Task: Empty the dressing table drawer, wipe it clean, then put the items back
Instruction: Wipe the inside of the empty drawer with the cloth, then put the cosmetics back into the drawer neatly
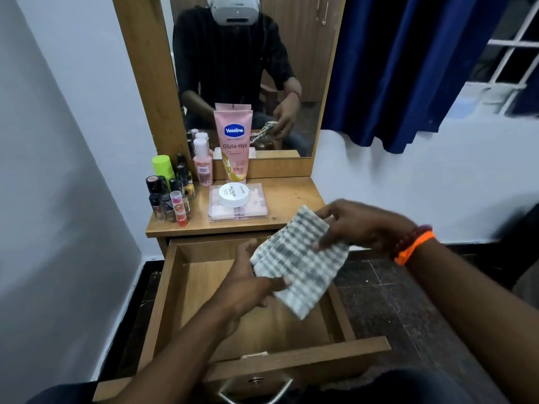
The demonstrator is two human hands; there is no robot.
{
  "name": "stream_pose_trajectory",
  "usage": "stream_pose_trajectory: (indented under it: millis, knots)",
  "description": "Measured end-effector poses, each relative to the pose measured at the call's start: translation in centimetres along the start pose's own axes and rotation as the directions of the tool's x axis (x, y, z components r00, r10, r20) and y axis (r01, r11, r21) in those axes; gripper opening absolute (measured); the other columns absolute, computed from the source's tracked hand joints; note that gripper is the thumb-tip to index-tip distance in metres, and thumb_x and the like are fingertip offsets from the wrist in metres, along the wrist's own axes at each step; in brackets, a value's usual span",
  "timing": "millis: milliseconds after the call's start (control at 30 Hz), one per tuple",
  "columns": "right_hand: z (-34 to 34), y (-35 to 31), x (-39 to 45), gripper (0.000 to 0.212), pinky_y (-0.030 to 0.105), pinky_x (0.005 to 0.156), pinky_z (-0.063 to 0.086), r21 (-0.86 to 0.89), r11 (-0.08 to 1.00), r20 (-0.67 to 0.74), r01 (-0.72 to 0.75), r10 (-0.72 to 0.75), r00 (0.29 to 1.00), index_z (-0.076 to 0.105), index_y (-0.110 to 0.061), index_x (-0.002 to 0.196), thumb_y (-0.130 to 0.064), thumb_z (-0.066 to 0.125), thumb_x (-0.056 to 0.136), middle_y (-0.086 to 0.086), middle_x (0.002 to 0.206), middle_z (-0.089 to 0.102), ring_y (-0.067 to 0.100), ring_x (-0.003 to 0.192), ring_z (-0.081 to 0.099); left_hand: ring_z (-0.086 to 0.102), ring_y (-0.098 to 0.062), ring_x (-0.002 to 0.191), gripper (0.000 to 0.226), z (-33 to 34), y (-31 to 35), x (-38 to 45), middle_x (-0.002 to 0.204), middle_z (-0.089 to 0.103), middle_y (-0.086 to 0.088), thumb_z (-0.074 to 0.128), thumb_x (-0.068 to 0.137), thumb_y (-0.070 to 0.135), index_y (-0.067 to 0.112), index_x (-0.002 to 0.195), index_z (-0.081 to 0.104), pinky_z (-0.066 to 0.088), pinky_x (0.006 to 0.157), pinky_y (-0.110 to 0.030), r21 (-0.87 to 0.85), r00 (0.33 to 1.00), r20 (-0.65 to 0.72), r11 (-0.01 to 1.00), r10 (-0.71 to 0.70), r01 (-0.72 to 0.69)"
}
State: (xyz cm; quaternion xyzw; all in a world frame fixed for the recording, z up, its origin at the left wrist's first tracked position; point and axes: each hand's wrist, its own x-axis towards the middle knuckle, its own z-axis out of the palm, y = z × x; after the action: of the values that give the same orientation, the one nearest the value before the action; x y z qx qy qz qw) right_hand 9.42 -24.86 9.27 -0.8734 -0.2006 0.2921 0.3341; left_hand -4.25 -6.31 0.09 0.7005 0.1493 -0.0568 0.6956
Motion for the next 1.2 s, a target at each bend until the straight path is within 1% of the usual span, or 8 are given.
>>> stream_pose_trajectory:
  millis: [100,200,400,533,667,900,1100,1200]
  knots:
    - [-5.1,-2.1,2.2,0.031,0.050,0.094,0.059,-0.064,0.998,-0.052,0.015,-0.019,0.998,0.074,-0.001,0.109,0.010,0.077,0.080,0.021,0.104,0.077,0.039,0.101,0.074,0.067,-0.019,0.113,0.095,2.6,3.1,1.3,0.140,0.058,0.009,0.075,0.086,0.004,0.048,0.151,0.021,0.057,0.063,-0.027,-0.062,0.982,0.039,0.982,0.183,-0.181]
    - [-8.3,-4.2,5.4,0.028,0.028,0.065,0.059,-0.142,0.990,-0.145,0.010,-0.031,0.989,0.075,-0.001,0.099,0.017,0.072,0.079,0.008,0.073,0.076,0.020,0.068,0.072,0.067,-0.021,0.113,0.078,5.5,5.9,3.8,0.137,0.060,0.006,0.068,0.090,0.009,0.047,0.148,0.034,0.062,0.071,-0.037,-0.056,0.950,-0.072,0.950,0.302,-0.306]
    - [-9.2,-5.4,12.2,0.028,0.029,0.069,0.056,-0.343,0.939,-0.276,-0.029,-0.071,0.959,0.078,-0.009,0.099,0.007,0.079,0.076,0.004,0.083,0.071,0.018,0.078,0.063,0.062,-0.030,0.117,0.072,8.5,8.4,9.5,0.142,0.055,-0.007,0.066,0.091,0.017,0.028,0.155,0.036,0.058,0.093,-0.045,0.190,0.914,-0.323,0.963,0.246,-0.192]
    - [-7.8,-4.1,15.5,0.030,0.035,0.086,0.059,-0.433,0.900,-0.333,-0.047,-0.111,0.936,0.077,-0.005,0.108,-0.005,0.083,0.078,0.007,0.097,0.072,0.021,0.090,0.066,0.062,-0.028,0.110,0.056,8.8,8.6,11.3,0.135,0.057,-0.010,0.068,0.091,0.014,0.018,0.143,0.047,0.057,0.083,-0.037,0.251,0.912,-0.370,0.964,0.177,-0.085]
    - [-6.4,-2.9,17.0,0.021,0.036,0.069,0.062,-0.368,0.924,-0.437,-0.099,-0.078,0.896,0.079,-0.003,0.090,0.000,0.087,0.071,0.008,0.085,0.076,0.022,0.081,0.072,0.064,-0.028,0.105,0.054,8.5,8.7,12.3,0.132,0.054,-0.011,0.066,0.094,0.011,0.017,0.142,0.044,0.055,0.074,-0.033,0.379,0.915,-0.360,0.925,0.183,-0.036]
    - [-4.3,-2.7,16.7,0.040,0.052,0.094,0.053,-0.431,0.874,-0.630,-0.222,-0.115,0.768,0.062,-0.015,0.095,-0.021,0.091,0.069,0.005,0.102,0.058,0.033,0.098,0.064,0.064,-0.027,0.108,0.067,7.3,9.0,12.0,0.125,0.063,-0.009,0.065,0.096,0.037,0.006,0.148,0.036,0.042,0.069,-0.034,0.883,0.888,-0.244,0.467,0.389,0.038]
    - [-2.1,-4.0,14.5,0.020,0.039,0.069,0.048,-0.343,0.936,-0.802,-0.073,-0.252,0.541,0.061,-0.010,0.081,-0.029,0.069,0.079,0.016,0.096,0.066,0.037,0.091,0.063,0.061,-0.026,0.096,0.039,0.8,10.4,7.7,0.110,0.064,-0.008,0.056,0.099,0.042,0.012,0.125,0.059,0.043,0.072,-0.033,0.736,0.848,-0.416,0.669,0.329,0.102]
    - [1.1,-6.2,13.3,0.031,0.027,0.059,0.040,-0.090,0.991,-0.732,0.097,-0.131,0.669,0.061,-0.008,0.080,-0.038,0.069,0.085,0.012,0.084,0.065,0.032,0.082,0.064,0.058,-0.024,0.086,0.029,-3.8,9.0,5.6,0.099,0.062,-0.006,0.058,0.097,0.030,0.010,0.117,0.063,0.045,0.067,-0.034,0.714,0.774,-0.523,0.680,0.357,0.168]
